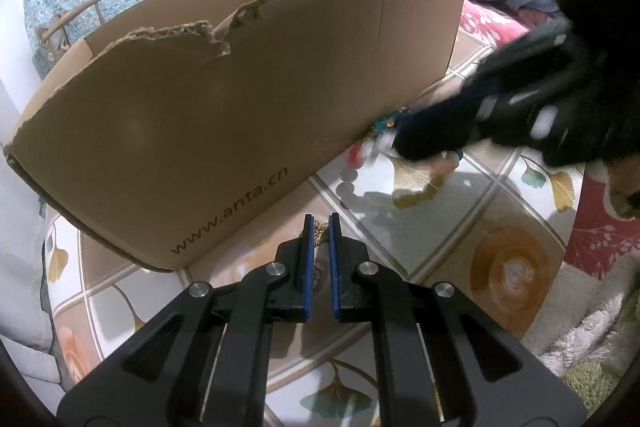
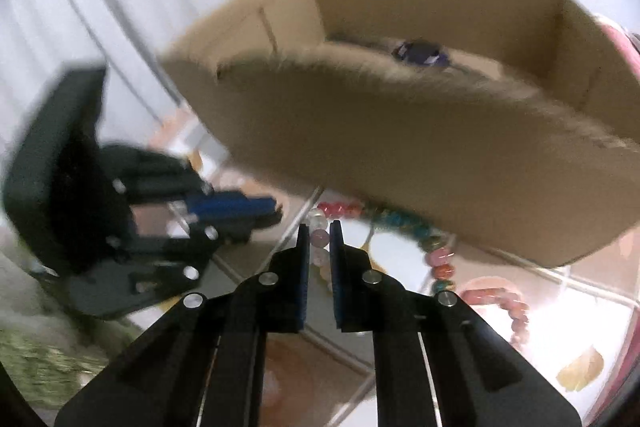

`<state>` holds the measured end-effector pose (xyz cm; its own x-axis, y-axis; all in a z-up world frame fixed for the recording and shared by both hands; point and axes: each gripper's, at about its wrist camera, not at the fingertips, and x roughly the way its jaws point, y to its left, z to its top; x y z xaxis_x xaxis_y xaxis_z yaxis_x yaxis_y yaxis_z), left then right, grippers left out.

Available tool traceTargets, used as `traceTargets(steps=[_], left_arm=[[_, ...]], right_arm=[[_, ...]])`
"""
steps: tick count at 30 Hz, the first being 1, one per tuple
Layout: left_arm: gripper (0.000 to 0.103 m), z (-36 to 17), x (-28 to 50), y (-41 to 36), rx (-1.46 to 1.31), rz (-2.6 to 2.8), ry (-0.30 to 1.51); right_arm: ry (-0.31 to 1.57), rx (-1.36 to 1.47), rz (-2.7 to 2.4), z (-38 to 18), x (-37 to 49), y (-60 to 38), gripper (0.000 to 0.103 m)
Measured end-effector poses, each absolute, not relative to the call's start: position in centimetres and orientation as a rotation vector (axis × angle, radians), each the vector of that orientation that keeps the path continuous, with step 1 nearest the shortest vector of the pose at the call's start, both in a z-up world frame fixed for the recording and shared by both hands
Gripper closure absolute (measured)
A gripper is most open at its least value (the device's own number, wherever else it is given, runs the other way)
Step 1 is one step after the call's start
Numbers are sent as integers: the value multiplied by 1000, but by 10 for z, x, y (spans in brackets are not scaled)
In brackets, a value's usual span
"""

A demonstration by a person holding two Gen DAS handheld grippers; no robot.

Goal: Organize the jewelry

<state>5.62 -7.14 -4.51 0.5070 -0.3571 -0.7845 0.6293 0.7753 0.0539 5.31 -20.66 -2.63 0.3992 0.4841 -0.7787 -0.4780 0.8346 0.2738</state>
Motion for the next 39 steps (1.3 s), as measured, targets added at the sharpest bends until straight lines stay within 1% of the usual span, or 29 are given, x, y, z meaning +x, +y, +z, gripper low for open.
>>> traceTargets(steps=[5,11,15,17,25,31,34,39], left_arm=[[97,-45,56,-68,352,-614,845],[97,-46,56,-68,352,-611,842],[97,-45,56,-67,351,-612,840],[97,-45,56,-67,351,-612,840],[97,-44,57,-66,345,-611,839],[97,-45,56,-66,344,-609,838],[97,-45,55,-66,346,-609,838],[97,-46,56,-67,336,-609,836]], right_arm=[[978,77,550,-9,41,-230,93],[1077,17,462,-26,20,-251,93],[1107,-9,437,-29,10,-266,93],[1130,-23,448,-29,10,-266,92],[1061,49,508,-16,28,-253,92],[1126,107,489,-48,53,-238,92],[1158,103,576,-50,45,-228,92],[1191,-6,685,-49,11,-208,93]])
